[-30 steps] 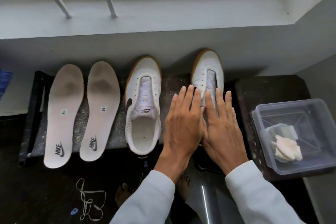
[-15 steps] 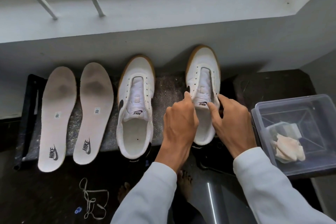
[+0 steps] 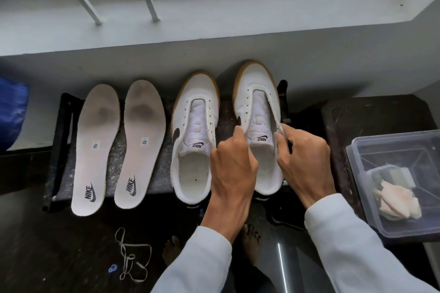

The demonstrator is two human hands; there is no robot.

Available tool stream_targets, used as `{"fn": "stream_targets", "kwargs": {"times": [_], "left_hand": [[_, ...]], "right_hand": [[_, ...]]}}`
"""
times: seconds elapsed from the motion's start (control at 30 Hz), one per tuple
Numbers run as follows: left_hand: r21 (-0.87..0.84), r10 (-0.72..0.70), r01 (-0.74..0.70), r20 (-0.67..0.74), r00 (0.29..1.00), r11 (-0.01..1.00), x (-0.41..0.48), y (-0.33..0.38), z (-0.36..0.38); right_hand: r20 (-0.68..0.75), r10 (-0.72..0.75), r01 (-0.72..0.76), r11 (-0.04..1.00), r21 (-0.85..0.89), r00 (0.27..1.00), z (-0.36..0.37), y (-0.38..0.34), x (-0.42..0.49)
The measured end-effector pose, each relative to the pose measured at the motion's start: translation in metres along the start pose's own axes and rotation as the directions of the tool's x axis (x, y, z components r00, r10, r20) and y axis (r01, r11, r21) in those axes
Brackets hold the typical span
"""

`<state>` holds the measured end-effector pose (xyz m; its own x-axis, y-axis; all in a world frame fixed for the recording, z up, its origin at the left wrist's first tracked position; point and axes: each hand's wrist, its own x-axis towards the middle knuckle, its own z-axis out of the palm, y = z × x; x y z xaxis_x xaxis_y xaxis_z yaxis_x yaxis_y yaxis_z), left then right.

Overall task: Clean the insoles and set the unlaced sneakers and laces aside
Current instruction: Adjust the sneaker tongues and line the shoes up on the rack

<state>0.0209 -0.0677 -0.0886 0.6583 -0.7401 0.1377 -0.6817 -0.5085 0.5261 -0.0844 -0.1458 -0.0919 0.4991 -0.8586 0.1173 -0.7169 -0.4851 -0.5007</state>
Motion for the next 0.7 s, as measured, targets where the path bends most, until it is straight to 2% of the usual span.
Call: {"fn": "stream_targets", "kwargs": {"times": [0.27,0.7], "left_hand": [[0.012,-0.051,0.05,0.054,0.997,0.999,-0.01,-0.011,0.007],[0.028,-0.03,0.028,0.062,0.998,0.999,-0.013,-0.013,0.009]], "right_hand": [[0.061,0.014,-0.012,0.999,-0.042,0.998,0.009,-0.003,-0.003],[0.073,-0.029,0.036,0.994,-0.1,0.997,0.012,-0.003,-0.003]]}}
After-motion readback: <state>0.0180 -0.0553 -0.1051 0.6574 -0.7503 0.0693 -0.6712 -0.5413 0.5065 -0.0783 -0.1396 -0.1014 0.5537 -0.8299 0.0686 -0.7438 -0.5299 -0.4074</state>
